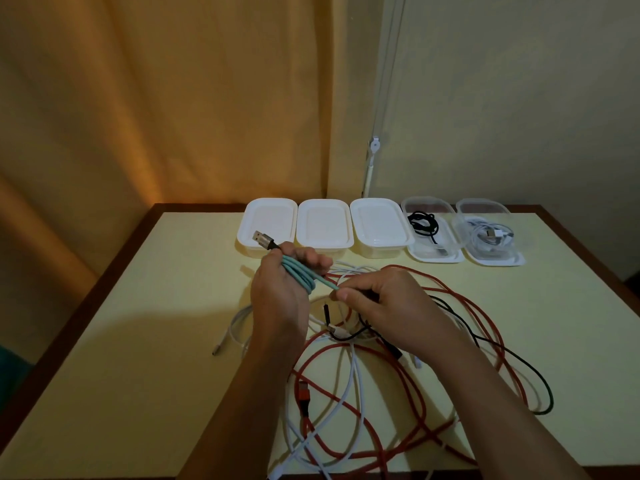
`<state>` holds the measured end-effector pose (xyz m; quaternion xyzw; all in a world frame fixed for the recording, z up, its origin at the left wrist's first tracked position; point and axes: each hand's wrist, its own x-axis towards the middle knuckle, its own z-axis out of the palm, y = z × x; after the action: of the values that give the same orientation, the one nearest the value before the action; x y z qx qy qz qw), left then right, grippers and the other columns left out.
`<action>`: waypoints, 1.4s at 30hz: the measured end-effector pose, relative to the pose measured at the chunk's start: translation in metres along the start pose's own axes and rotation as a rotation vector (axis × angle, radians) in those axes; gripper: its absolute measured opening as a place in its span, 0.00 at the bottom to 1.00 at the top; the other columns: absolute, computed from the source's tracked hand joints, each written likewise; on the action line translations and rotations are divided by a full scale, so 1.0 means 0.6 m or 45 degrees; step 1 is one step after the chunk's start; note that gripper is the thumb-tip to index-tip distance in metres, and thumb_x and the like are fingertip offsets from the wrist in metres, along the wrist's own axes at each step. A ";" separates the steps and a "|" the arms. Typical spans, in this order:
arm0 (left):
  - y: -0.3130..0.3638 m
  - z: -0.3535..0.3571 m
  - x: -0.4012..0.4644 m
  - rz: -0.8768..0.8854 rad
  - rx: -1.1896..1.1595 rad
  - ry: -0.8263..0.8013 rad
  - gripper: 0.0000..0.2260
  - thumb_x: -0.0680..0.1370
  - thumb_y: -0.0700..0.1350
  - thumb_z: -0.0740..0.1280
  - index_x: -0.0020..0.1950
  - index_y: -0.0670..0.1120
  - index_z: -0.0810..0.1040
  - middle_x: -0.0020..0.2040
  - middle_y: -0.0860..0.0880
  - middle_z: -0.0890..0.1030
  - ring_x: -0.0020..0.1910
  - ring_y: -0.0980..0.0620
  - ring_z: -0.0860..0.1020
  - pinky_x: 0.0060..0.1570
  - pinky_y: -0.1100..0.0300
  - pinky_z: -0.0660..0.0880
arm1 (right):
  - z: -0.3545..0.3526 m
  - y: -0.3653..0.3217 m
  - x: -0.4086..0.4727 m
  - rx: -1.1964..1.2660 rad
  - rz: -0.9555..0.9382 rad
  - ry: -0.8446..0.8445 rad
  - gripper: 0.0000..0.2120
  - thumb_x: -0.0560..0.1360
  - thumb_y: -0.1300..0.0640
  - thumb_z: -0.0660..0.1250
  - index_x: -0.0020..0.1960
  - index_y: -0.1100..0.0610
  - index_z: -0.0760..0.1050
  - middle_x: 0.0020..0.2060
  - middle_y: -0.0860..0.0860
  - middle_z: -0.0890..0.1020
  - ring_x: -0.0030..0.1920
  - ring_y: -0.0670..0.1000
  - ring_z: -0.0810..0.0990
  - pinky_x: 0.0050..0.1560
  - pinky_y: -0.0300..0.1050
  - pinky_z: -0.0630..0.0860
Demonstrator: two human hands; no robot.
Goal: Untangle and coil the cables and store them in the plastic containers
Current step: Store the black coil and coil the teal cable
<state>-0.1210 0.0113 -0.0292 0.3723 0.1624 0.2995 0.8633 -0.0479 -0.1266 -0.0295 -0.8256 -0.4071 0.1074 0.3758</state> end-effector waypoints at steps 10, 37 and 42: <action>0.041 -0.024 -0.005 -0.382 -0.260 -0.524 0.12 0.76 0.45 0.57 0.32 0.50 0.64 0.21 0.55 0.57 0.19 0.56 0.52 0.20 0.63 0.50 | -0.008 0.017 0.004 0.007 0.229 0.046 0.16 0.72 0.39 0.73 0.29 0.45 0.77 0.23 0.41 0.73 0.27 0.43 0.70 0.35 0.46 0.71; 0.015 -0.029 -0.010 -1.092 0.718 -0.908 0.23 0.82 0.60 0.44 0.34 0.48 0.63 0.23 0.55 0.59 0.20 0.60 0.54 0.21 0.64 0.49 | -0.042 0.005 -0.004 0.126 0.135 0.072 0.05 0.74 0.54 0.75 0.40 0.45 0.84 0.38 0.41 0.84 0.42 0.43 0.81 0.48 0.48 0.80; 0.008 -0.022 -0.011 -1.112 0.842 -0.719 0.24 0.83 0.59 0.43 0.34 0.47 0.63 0.23 0.54 0.59 0.19 0.59 0.54 0.20 0.66 0.50 | -0.040 -0.006 -0.005 0.115 0.156 0.111 0.03 0.76 0.52 0.73 0.43 0.48 0.85 0.39 0.45 0.85 0.42 0.44 0.81 0.49 0.51 0.80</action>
<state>-0.1346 0.0169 -0.0340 0.5843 0.1494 -0.2583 0.7547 -0.0406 -0.1405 -0.0105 -0.8351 -0.3336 0.1124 0.4226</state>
